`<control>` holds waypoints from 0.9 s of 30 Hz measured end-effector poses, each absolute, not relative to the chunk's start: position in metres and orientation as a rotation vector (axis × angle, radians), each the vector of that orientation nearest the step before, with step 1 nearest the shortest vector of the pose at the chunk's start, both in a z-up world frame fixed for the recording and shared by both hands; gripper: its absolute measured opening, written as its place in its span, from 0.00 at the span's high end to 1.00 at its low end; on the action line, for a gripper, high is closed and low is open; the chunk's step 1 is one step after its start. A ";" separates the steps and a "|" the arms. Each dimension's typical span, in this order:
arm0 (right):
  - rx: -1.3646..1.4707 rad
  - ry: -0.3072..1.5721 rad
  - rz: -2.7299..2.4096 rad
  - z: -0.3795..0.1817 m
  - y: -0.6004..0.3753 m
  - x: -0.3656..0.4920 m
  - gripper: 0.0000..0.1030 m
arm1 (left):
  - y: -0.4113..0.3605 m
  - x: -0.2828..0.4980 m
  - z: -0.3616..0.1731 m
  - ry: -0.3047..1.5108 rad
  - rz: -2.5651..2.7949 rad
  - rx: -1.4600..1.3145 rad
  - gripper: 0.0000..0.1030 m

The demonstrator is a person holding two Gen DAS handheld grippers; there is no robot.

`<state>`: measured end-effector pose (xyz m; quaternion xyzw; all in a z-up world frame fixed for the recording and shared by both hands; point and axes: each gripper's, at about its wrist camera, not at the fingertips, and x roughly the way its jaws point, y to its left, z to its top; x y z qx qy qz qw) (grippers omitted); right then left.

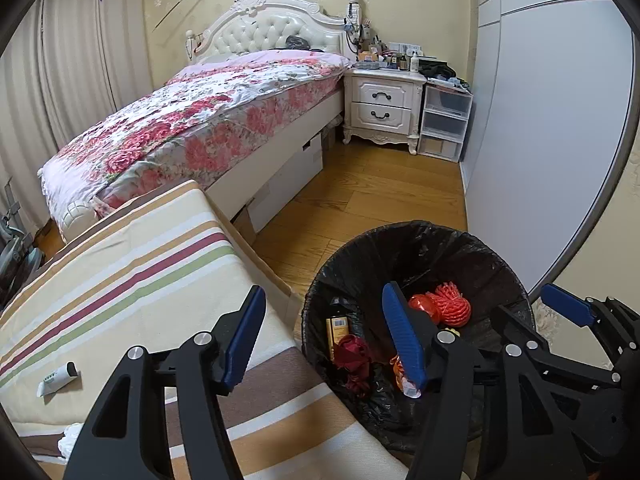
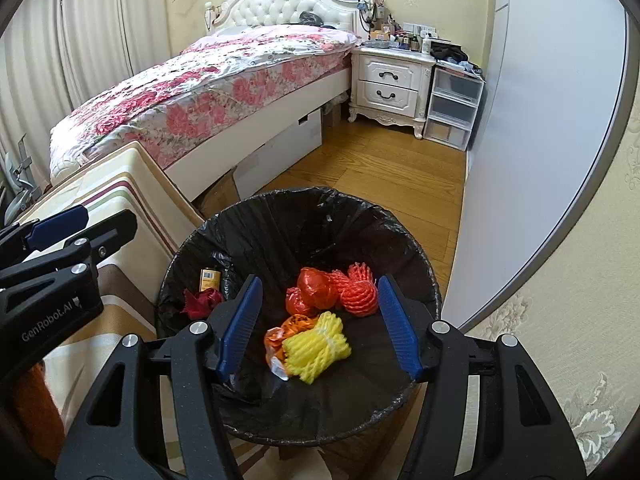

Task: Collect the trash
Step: 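Move both open tools back over the mattress items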

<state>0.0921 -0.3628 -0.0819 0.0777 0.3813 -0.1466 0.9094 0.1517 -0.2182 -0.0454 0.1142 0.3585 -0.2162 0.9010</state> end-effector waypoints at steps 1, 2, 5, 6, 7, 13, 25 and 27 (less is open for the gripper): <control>0.160 0.787 -0.304 -0.082 -0.363 0.092 0.42 | -0.217 0.152 -0.045 0.743 -0.443 0.232 0.35; 0.161 0.788 -0.305 -0.082 -0.363 0.092 0.42 | -0.215 0.153 -0.043 0.745 -0.439 0.222 0.31; 0.162 0.788 -0.303 -0.082 -0.362 0.091 0.39 | -0.207 0.152 -0.039 0.747 -0.424 0.198 0.28; 0.162 0.787 -0.301 -0.082 -0.362 0.091 0.39 | -0.204 0.151 -0.038 0.746 -0.417 0.195 0.28; 0.162 0.786 -0.298 -0.082 -0.360 0.090 0.38 | -0.201 0.150 -0.037 0.744 -0.411 0.193 0.27; 0.149 0.785 -0.269 -0.080 -0.344 0.082 0.38 | -0.177 0.139 -0.031 0.739 -0.378 0.193 0.27; 0.102 0.782 -0.181 -0.071 -0.293 0.064 0.38 | -0.092 0.113 -0.020 0.755 -0.265 0.133 0.27; 0.095 0.782 -0.164 -0.070 -0.283 0.060 0.38 | -0.073 0.109 -0.019 0.759 -0.236 0.118 0.27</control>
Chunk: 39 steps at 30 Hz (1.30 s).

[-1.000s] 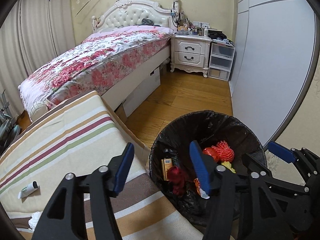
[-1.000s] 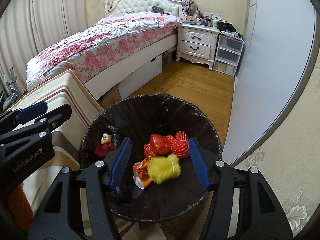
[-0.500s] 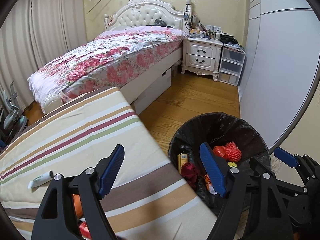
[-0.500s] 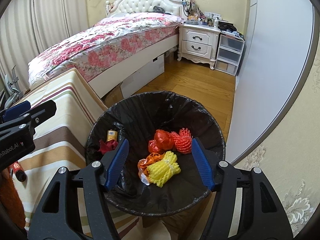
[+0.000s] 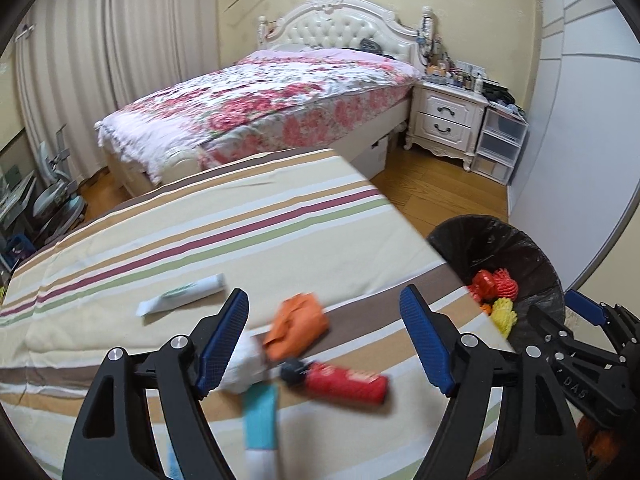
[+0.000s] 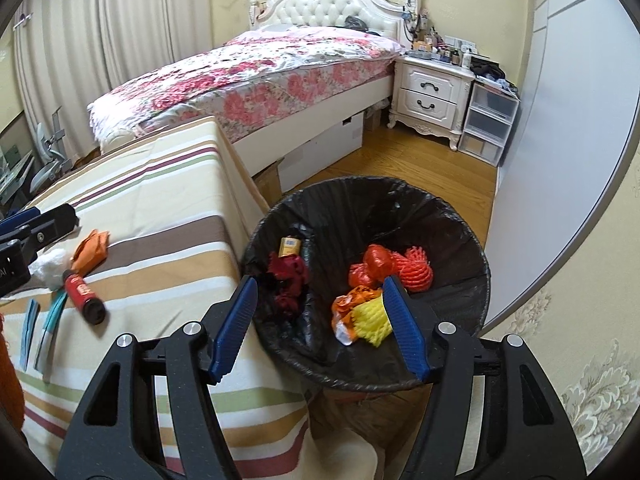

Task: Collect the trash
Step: 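Move both open tools back over the mattress items, then grasp the teal-and-white tube with the right tool while the left tool grasps the blue packet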

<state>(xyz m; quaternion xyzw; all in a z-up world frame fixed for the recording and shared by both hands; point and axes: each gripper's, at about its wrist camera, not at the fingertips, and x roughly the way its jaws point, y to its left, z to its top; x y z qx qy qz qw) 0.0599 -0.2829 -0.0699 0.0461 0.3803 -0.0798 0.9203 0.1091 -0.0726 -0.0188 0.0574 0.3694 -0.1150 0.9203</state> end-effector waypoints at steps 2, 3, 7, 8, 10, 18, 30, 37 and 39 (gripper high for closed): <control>0.091 0.783 -0.147 -0.069 -0.274 0.057 0.38 | -0.056 0.106 -0.019 0.760 -0.211 0.107 0.27; 0.086 0.784 -0.137 -0.068 -0.269 0.055 0.38 | -0.047 0.104 -0.019 0.759 -0.198 0.103 0.27; 0.056 0.785 -0.103 -0.066 -0.247 0.050 0.38 | -0.013 0.094 -0.022 0.766 -0.139 0.078 0.27; 0.048 0.784 -0.093 -0.065 -0.241 0.049 0.38 | -0.005 0.092 -0.022 0.767 -0.128 0.073 0.27; 0.034 0.782 -0.070 -0.063 -0.227 0.046 0.38 | 0.011 0.086 -0.024 0.771 -0.102 0.058 0.27; -0.035 0.778 0.026 -0.058 -0.172 0.039 0.38 | 0.069 0.066 -0.031 0.780 -0.012 0.001 0.27; -0.123 0.801 0.181 -0.064 -0.090 0.037 0.38 | 0.120 0.050 -0.048 0.817 0.058 -0.056 0.27; -0.154 0.803 0.229 -0.066 -0.059 0.040 0.38 | 0.131 0.048 -0.053 0.824 0.073 -0.066 0.27; -0.166 0.817 0.236 -0.071 -0.052 0.042 0.38 | 0.132 0.048 -0.055 0.828 0.070 -0.068 0.27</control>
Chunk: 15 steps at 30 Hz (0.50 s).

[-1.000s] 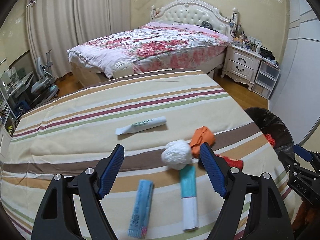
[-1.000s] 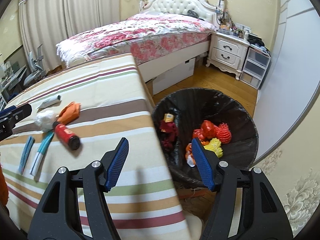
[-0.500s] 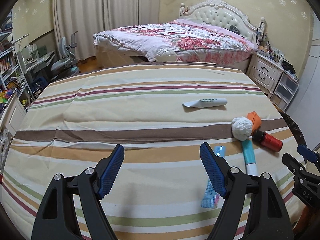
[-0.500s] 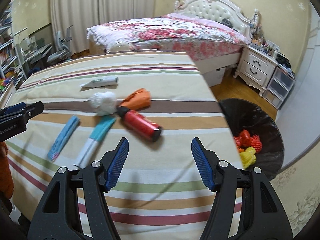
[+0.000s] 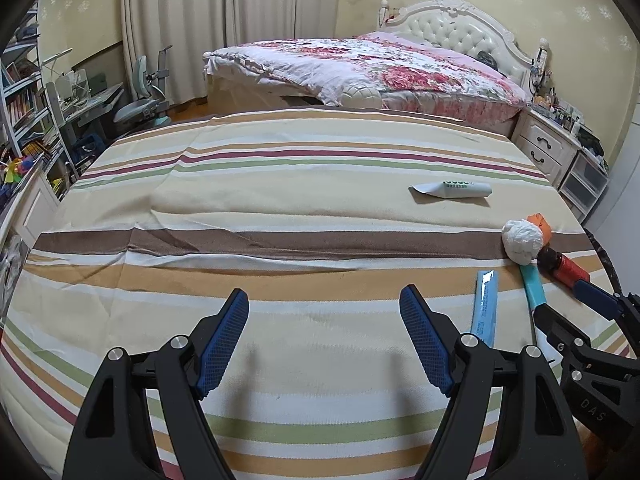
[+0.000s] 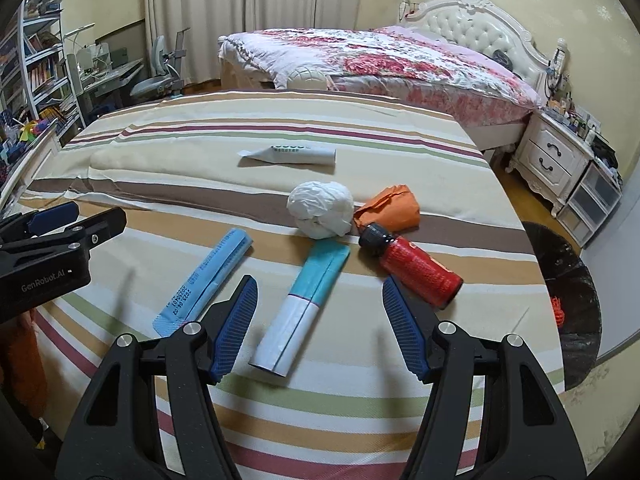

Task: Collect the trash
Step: 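Grasp the teal-and-white tube with the right tool while the left tool grasps the blue packet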

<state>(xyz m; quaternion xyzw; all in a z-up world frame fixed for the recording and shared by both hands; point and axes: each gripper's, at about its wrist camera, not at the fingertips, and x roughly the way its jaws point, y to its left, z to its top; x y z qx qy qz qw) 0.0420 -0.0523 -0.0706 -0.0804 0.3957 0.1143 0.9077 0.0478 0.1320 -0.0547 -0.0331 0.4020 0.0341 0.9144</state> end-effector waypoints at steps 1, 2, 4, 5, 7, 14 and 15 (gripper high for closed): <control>-0.172 0.825 0.238 -0.073 -0.050 0.043 0.38 | 0.132 0.048 -0.056 0.830 0.068 -0.069 0.27; -0.176 0.833 0.240 -0.075 -0.050 0.044 0.39 | 0.132 0.047 -0.057 0.832 0.066 -0.068 0.27; -0.181 0.846 0.244 -0.079 -0.049 0.043 0.43 | 0.130 0.048 -0.057 0.834 0.061 -0.066 0.27; -0.183 0.850 0.244 -0.081 -0.049 0.043 0.47 | 0.129 0.049 -0.057 0.835 0.057 -0.064 0.27; -0.182 0.860 0.244 -0.083 -0.052 0.042 0.52 | 0.127 0.049 -0.058 0.840 0.047 -0.065 0.27; -0.159 0.862 0.239 -0.085 -0.070 0.036 0.65 | 0.112 0.049 -0.063 0.858 0.002 -0.054 0.27; -0.162 0.861 0.238 -0.085 -0.072 0.035 0.66 | 0.110 0.049 -0.064 0.861 -0.004 -0.054 0.27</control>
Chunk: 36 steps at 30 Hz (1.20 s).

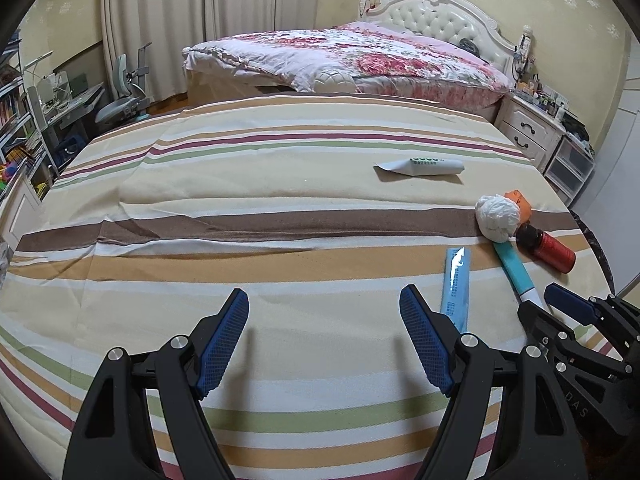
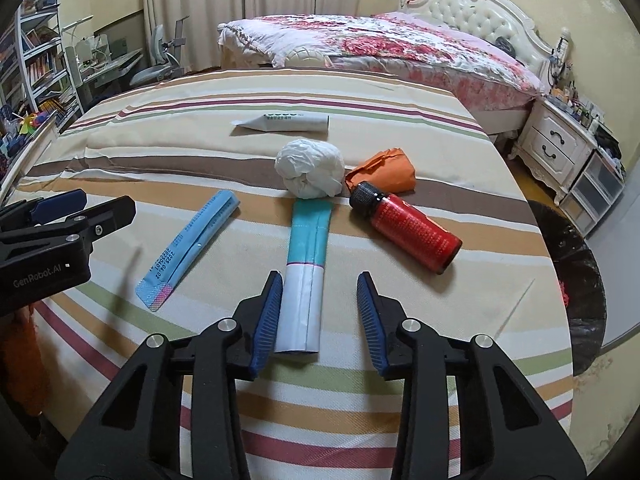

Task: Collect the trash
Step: 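Grasp the teal-and-white tube with the right tool while the left tool grasps the blue packet, then carry the tube and blue packet over the black bin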

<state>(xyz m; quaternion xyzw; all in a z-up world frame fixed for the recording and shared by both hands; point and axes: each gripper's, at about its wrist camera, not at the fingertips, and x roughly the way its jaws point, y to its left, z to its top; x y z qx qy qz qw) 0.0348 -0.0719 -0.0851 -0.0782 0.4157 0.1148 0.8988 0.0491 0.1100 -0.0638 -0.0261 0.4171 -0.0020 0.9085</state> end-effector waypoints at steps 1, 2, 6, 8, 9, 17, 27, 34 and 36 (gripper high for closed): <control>-0.163 0.859 0.237 -0.085 -0.074 0.033 0.68 | 0.108 0.049 -0.064 0.863 -0.012 -0.053 0.27; -0.161 0.858 0.241 -0.085 -0.077 0.032 0.72 | 0.105 0.049 -0.065 0.864 -0.016 -0.051 0.27; -0.167 0.856 0.239 -0.085 -0.084 0.027 0.78 | 0.096 0.048 -0.065 0.866 -0.041 -0.047 0.27; -0.165 0.856 0.238 -0.085 -0.087 0.026 0.78 | 0.089 0.048 -0.066 0.868 -0.057 -0.042 0.27; -0.162 0.857 0.238 -0.085 -0.088 0.026 0.78 | 0.087 0.048 -0.066 0.869 -0.064 -0.039 0.27; -0.148 0.854 0.235 -0.084 -0.091 0.035 0.74 | 0.065 0.051 -0.069 0.879 -0.112 -0.005 0.27; -0.165 0.848 0.249 -0.085 -0.086 0.042 0.74 | 0.054 0.051 -0.076 0.897 -0.168 0.024 0.39; -0.169 0.845 0.253 -0.086 -0.087 0.040 0.77 | 0.051 0.048 -0.076 0.876 -0.177 0.043 0.65; -0.172 0.843 0.255 -0.086 -0.086 0.039 0.79 | 0.052 0.047 -0.075 0.872 -0.187 0.039 0.75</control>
